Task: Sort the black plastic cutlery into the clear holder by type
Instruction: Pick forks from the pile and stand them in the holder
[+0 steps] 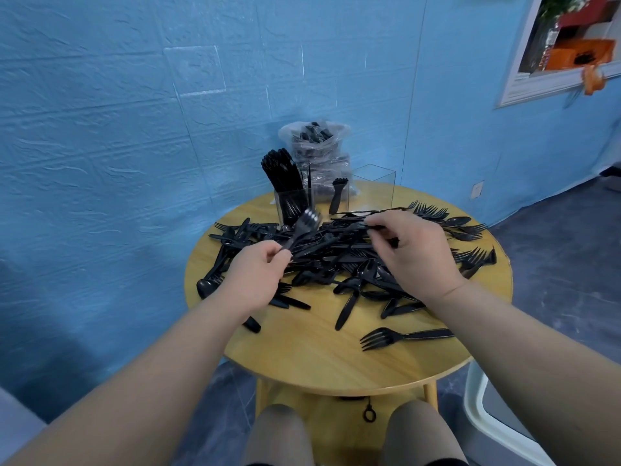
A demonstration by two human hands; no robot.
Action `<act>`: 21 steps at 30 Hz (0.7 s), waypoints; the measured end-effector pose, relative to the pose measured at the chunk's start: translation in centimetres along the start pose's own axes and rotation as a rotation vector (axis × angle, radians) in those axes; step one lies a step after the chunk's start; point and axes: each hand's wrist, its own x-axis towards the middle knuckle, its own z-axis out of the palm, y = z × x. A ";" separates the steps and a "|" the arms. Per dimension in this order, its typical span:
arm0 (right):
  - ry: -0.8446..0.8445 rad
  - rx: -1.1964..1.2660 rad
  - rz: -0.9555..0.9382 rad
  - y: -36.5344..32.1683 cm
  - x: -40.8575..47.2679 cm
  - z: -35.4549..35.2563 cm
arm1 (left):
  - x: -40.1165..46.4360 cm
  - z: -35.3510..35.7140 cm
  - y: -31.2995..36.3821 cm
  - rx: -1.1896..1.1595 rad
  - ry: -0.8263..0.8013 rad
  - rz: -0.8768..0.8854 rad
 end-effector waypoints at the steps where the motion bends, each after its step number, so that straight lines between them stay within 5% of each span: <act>1: 0.008 -0.013 -0.018 0.0 0.1 -0.2 | 0.0 0.0 -0.1 0.057 0.012 0.017; 5: -0.066 0.015 0.018 -0.2 0.7 -0.8 | 0.4 -0.2 0.0 0.259 0.094 0.078; 9: -0.145 0.154 0.230 -1.2 1.5 -0.3 | 0.0 0.7 1.2 0.235 -0.067 0.145; 21: -0.030 0.243 0.436 -1.0 1.9 1.0 | -0.6 1.2 2.3 0.277 -0.197 0.342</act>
